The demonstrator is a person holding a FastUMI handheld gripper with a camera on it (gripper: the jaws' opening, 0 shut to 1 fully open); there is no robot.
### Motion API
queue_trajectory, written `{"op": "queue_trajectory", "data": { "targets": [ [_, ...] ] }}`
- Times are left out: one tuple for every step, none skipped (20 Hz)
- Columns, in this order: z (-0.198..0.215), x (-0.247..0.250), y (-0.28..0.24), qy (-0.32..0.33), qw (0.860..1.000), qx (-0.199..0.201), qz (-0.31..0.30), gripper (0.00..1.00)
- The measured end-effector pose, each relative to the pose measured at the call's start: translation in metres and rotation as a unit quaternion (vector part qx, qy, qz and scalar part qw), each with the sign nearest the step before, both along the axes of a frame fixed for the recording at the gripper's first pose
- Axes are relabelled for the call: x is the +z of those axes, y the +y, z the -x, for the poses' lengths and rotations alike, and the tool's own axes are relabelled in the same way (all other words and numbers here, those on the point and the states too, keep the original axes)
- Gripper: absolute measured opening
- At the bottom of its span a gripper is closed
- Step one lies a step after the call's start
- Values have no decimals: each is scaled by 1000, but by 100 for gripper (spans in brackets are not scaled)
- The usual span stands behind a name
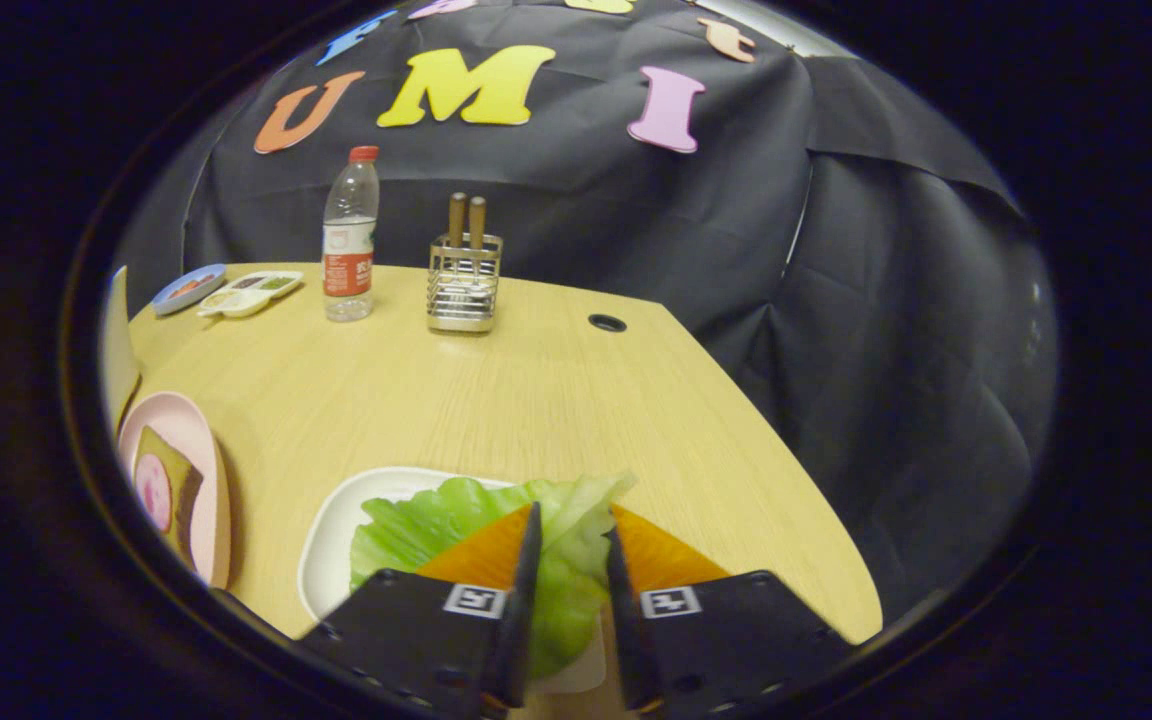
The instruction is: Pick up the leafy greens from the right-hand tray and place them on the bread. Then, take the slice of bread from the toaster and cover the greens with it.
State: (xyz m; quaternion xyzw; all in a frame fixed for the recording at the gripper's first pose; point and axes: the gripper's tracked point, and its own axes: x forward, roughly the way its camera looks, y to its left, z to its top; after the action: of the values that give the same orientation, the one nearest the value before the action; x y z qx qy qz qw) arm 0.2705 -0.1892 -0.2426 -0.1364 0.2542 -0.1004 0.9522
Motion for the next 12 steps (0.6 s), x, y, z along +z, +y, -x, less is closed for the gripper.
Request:
{"op": "queue_trajectory", "data": {
  "targets": [
    [-2, 0, 4, -3, 1000, 4, -3, 21],
    [-2, -1, 6, -3, 1000, 7, -9, 11],
    [2, -1, 6, 0, 1000, 5, -12, 9],
    [3, -1, 7, 1, 1000, 8, -19, 1],
    [6, -2, 12, 9, 1000, 17, -21, 0],
    [9, 3, 14, 0, 1000, 20, -20, 0],
    [11, 10, 17, -7, 999, 27, -18, 0],
    [15, 22, 20, -22, 999, 30, -17, 0],
    [19, 33, 27, -36, 998, 37, -23, 0],
    [24, 46, 36, -47, 997, 44, -30, 0],
    [29, 53, 43, -56, 996, 51, -35, 0],
    [34, 63, 51, -66, 995, 59, -38, 0]
  ]
}}
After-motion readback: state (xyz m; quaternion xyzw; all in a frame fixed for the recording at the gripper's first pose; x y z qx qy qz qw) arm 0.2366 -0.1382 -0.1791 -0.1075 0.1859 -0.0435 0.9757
